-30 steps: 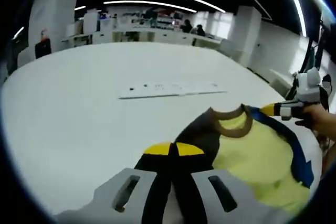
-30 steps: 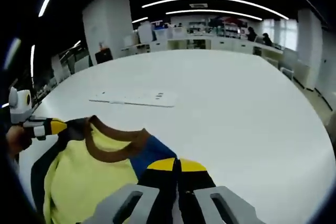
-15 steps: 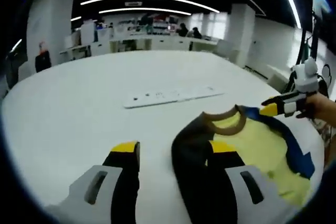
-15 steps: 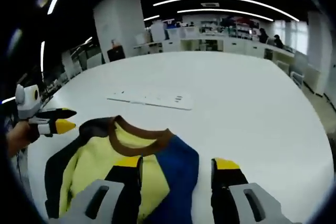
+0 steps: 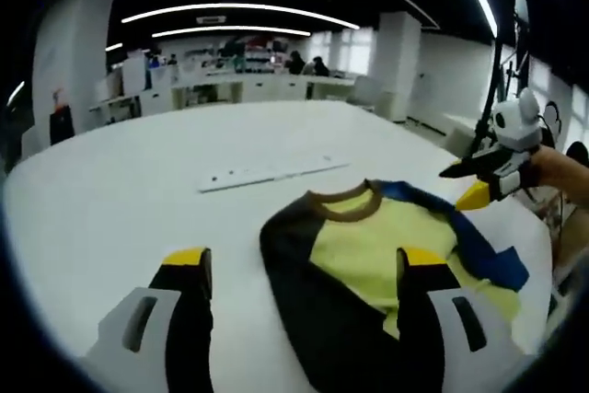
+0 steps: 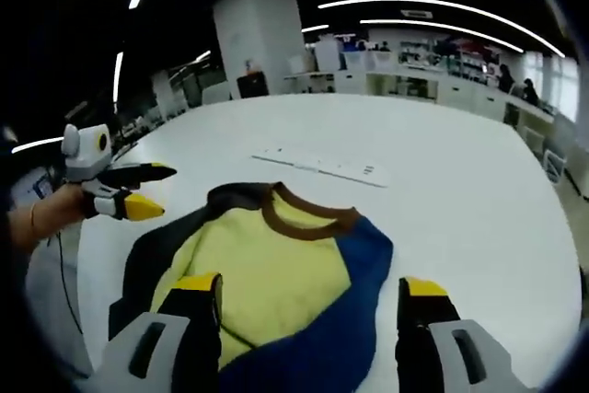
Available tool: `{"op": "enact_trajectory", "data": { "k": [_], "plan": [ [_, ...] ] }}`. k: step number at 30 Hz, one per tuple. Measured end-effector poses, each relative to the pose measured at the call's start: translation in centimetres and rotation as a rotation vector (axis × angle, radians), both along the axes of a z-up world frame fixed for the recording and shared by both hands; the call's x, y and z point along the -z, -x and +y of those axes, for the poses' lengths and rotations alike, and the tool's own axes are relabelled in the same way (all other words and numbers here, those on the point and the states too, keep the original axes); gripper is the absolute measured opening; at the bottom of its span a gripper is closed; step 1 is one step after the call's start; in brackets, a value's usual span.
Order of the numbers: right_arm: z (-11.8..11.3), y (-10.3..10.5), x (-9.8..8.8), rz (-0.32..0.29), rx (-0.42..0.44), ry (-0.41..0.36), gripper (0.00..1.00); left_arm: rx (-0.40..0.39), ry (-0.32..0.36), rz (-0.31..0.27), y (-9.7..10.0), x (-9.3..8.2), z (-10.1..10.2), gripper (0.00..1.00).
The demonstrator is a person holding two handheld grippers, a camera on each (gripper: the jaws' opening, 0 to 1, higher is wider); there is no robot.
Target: Fold the garment on the visible template until the final outline fits inside the template.
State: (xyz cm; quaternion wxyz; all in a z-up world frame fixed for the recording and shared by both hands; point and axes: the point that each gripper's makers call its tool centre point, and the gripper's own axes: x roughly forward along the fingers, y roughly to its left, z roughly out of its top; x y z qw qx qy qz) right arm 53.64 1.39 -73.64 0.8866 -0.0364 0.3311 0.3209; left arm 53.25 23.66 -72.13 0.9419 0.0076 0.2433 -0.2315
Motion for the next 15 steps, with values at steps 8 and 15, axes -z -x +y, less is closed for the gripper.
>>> {"op": "enact_trajectory", "data": {
  "k": [8,15],
  "plan": [
    [-0.3,4.4,-0.2,0.029,-0.100,-0.036,0.89,0.048,-0.025,-0.011,3.4,-0.7,0.0,0.84],
    [-0.9,7.5,-0.6,0.023,-0.147,-0.061,0.92,0.096,-0.040,-0.005,7.1,-0.6,-0.6,0.84]
  ]
}}
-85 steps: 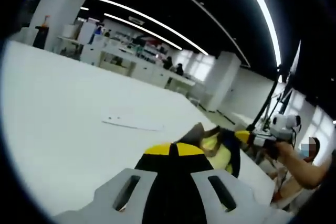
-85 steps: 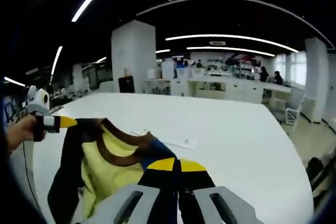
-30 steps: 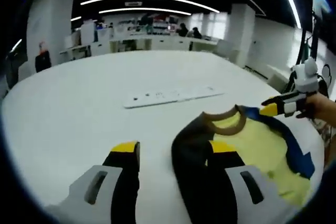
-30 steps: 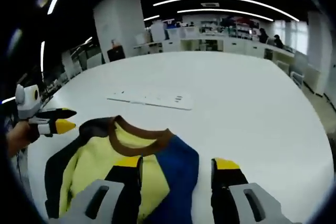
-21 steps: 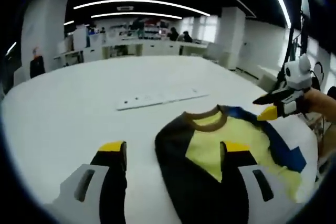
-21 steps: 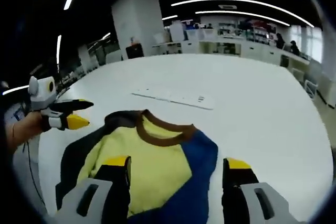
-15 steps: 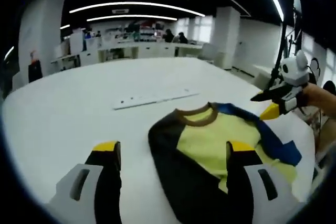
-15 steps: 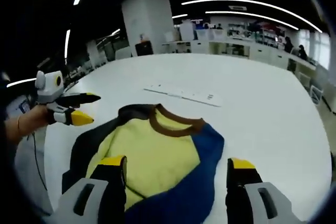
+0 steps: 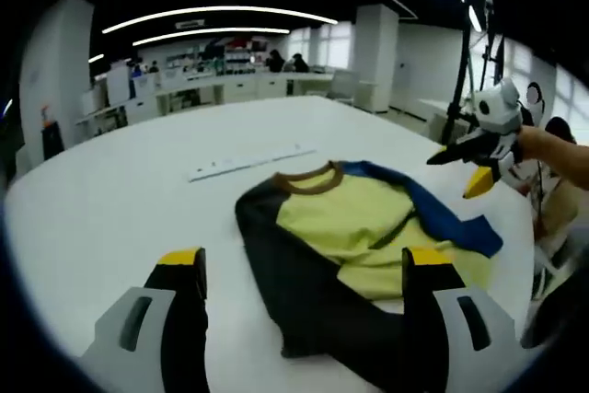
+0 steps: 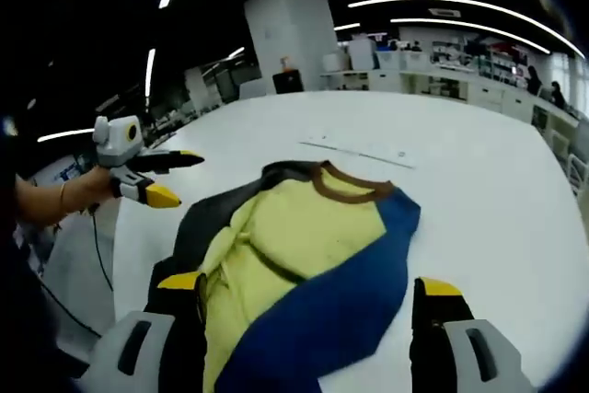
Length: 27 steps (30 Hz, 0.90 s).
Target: Fold the garment on the visible template until the final outline fits inside the template.
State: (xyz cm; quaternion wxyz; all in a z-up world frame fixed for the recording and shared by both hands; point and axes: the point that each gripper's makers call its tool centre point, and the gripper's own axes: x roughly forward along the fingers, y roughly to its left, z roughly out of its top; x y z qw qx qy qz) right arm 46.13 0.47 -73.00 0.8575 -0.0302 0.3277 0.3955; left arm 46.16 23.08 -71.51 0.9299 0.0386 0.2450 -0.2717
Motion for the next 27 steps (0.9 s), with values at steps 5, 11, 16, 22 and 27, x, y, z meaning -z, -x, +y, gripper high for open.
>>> {"op": "enact_trajectory", "data": {
  "k": [5,11,16,22,27],
  "plan": [
    [-0.6,2.3,0.4,0.006,-0.038,0.013,0.92,0.024,0.016,0.005,2.3,0.0,-0.6,0.82],
    [-1.7,4.7,1.3,0.008,-0.062,0.060,0.92,0.049,0.048,0.030,5.3,0.6,-1.5,0.79],
    [-2.3,6.6,1.8,0.017,-0.078,0.060,0.91,0.057,0.059,0.039,7.4,0.8,-2.1,0.77],
    [-2.8,9.3,2.6,0.027,-0.136,0.054,0.87,0.058,0.039,0.023,9.7,1.2,-3.1,0.73],
    [-3.4,10.7,3.2,0.017,-0.154,0.080,0.83,0.049,0.029,0.041,11.0,1.9,-3.7,0.67]
  ]
}}
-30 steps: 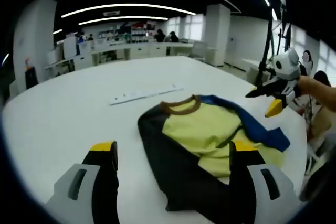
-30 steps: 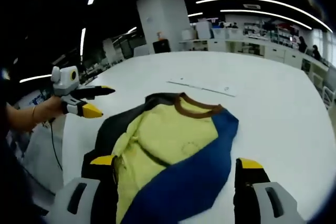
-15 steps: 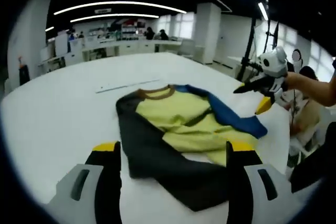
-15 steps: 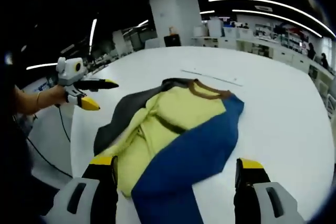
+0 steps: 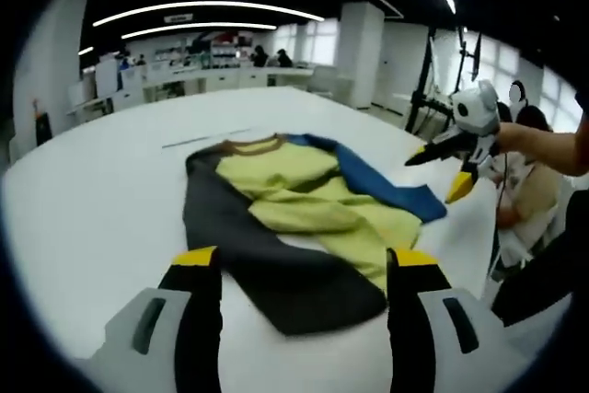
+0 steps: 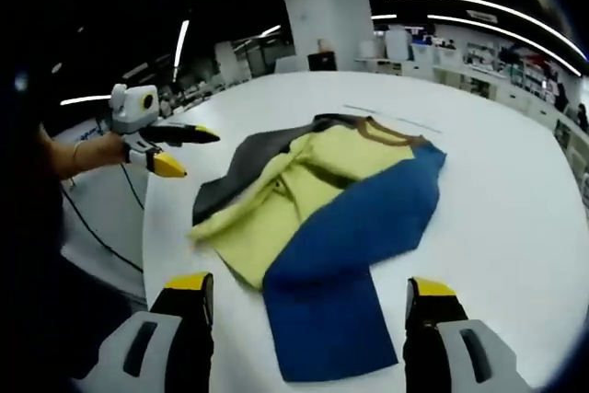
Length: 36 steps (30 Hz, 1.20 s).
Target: Fold the garment on the visible template until the final outline fits inside the template.
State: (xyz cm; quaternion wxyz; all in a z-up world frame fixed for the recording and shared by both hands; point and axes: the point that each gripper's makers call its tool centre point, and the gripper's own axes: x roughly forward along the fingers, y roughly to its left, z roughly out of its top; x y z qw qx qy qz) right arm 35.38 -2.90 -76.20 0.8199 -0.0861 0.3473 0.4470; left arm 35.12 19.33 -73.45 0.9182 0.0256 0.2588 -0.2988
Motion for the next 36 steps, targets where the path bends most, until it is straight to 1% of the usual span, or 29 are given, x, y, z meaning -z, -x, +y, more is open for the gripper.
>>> {"op": "enact_trajectory", "data": {
  "k": [2,4,7,9,14,15,17,20,21,22,24,25,26,28,30,33,34,36],
  "plan": [
    [-0.3,0.5,0.3,0.003,0.000,0.008,0.80,-0.004,0.002,0.005,0.6,0.3,-0.2,0.61],
    [-0.5,1.0,0.7,0.005,0.007,0.014,0.76,0.004,0.024,0.021,1.4,0.5,-0.8,0.55],
    [-0.7,1.5,1.1,-0.005,0.018,0.028,0.72,0.006,0.008,0.038,2.2,1.2,-1.3,0.49],
    [-0.8,1.8,1.4,-0.010,0.026,0.031,0.70,0.009,-0.004,0.043,2.6,1.5,-1.6,0.47],
    [-1.1,2.2,2.0,-0.024,0.050,0.045,0.62,-0.016,-0.001,0.085,2.9,2.2,-2.5,0.39],
    [-1.2,2.2,2.2,-0.029,0.059,0.049,0.60,-0.018,-0.008,0.087,3.0,2.3,-2.6,0.38],
    [-1.4,2.3,2.4,-0.043,0.064,0.062,0.58,-0.046,-0.044,0.096,2.9,2.7,-2.5,0.38],
    [-1.7,2.3,2.8,-0.075,0.068,0.094,0.52,-0.072,-0.034,0.093,2.8,2.7,-2.9,0.36],
    [-1.8,2.4,3.0,-0.076,0.070,0.097,0.50,-0.079,-0.030,0.099,2.8,2.7,-3.2,0.34],
    [-1.8,2.4,3.1,-0.076,0.070,0.102,0.49,-0.071,-0.046,0.102,3.0,2.9,-3.4,0.33],
    [-1.9,2.5,3.3,-0.083,0.072,0.111,0.45,-0.050,-0.114,0.101,3.2,3.4,-3.3,0.30],
    [-1.9,2.6,3.4,-0.088,0.071,0.118,0.44,-0.052,-0.135,0.097,3.3,3.6,-3.3,0.29],
    [-2.0,2.6,3.5,-0.096,0.072,0.124,0.43,-0.052,-0.131,0.093,3.3,3.6,-3.5,0.28],
    [-2.2,2.5,3.6,-0.101,0.078,0.132,0.41,-0.048,-0.148,0.090,3.5,3.9,-3.6,0.27],
    [-2.2,2.6,3.7,-0.108,0.078,0.141,0.40,-0.048,-0.172,0.100,3.7,4.4,-3.5,0.23],
    [-2.2,2.7,4.0,-0.113,0.073,0.153,0.37,-0.051,-0.180,0.105,3.6,4.8,-3.4,0.22],
    [-2.3,2.8,4.3,-0.115,0.073,0.169,0.37,-0.057,-0.184,0.116,3.6,5.1,-3.3,0.22],
    [-2.2,2.5,3.9,-0.127,0.085,0.153,0.36,-0.061,-0.198,0.127,3.7,5.4,-3.1,0.20]
  ]
}}
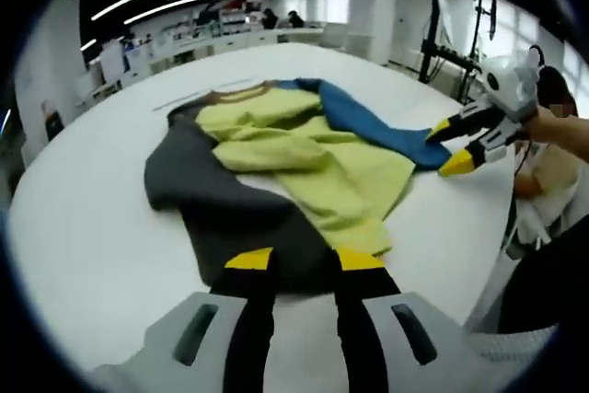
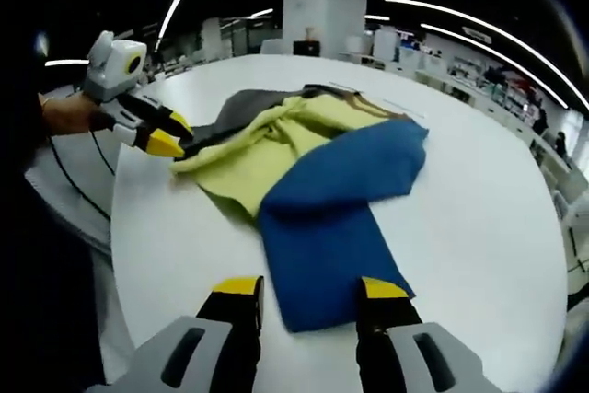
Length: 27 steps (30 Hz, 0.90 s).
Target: Fold the garment on the visible template until the final outline fits inside the template.
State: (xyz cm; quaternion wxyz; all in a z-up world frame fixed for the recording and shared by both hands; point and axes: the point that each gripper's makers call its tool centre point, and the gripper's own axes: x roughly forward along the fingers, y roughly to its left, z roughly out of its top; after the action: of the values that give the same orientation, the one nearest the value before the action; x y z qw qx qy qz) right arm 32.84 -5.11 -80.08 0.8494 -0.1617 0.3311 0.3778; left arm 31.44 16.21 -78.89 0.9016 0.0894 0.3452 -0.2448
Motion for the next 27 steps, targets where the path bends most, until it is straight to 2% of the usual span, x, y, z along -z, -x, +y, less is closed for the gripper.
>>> {"op": "enact_trajectory", "data": {
  "k": [3,5,6,9,13,17,21,24,27],
  "plan": [
    [0.0,0.0,-0.2,-0.008,0.015,0.001,0.31,-0.007,-0.035,0.019,0.2,0.7,0.6,0.18],
    [0.2,0.2,-0.3,-0.013,0.006,0.004,0.24,-0.015,-0.044,0.034,0.4,1.2,0.9,0.17],
    [0.2,0.2,-0.2,-0.017,0.004,0.007,0.21,-0.026,-0.038,0.047,0.5,1.4,1.1,0.16],
    [0.3,0.3,-0.3,-0.021,0.005,0.008,0.17,-0.037,-0.020,0.036,0.3,1.2,1.3,0.11],
    [0.1,0.1,-0.3,-0.032,0.007,0.019,0.07,-0.075,0.008,0.054,0.2,1.2,1.7,0.01],
    [-0.3,-0.1,-0.1,-0.036,0.016,0.037,0.00,-0.109,0.049,0.083,0.4,1.1,2.2,0.00],
    [-0.7,-0.2,-0.1,-0.030,0.025,0.042,0.00,-0.149,0.108,0.089,0.2,0.2,2.9,0.00],
    [-1.0,-0.4,-0.2,-0.030,0.027,0.046,0.00,-0.179,0.175,0.060,-0.3,-1.3,3.3,0.00],
    [-1.6,-0.6,-0.4,-0.038,0.029,0.069,0.00,-0.197,0.197,0.051,-0.5,-2.4,4.3,0.00]
  ]
}}
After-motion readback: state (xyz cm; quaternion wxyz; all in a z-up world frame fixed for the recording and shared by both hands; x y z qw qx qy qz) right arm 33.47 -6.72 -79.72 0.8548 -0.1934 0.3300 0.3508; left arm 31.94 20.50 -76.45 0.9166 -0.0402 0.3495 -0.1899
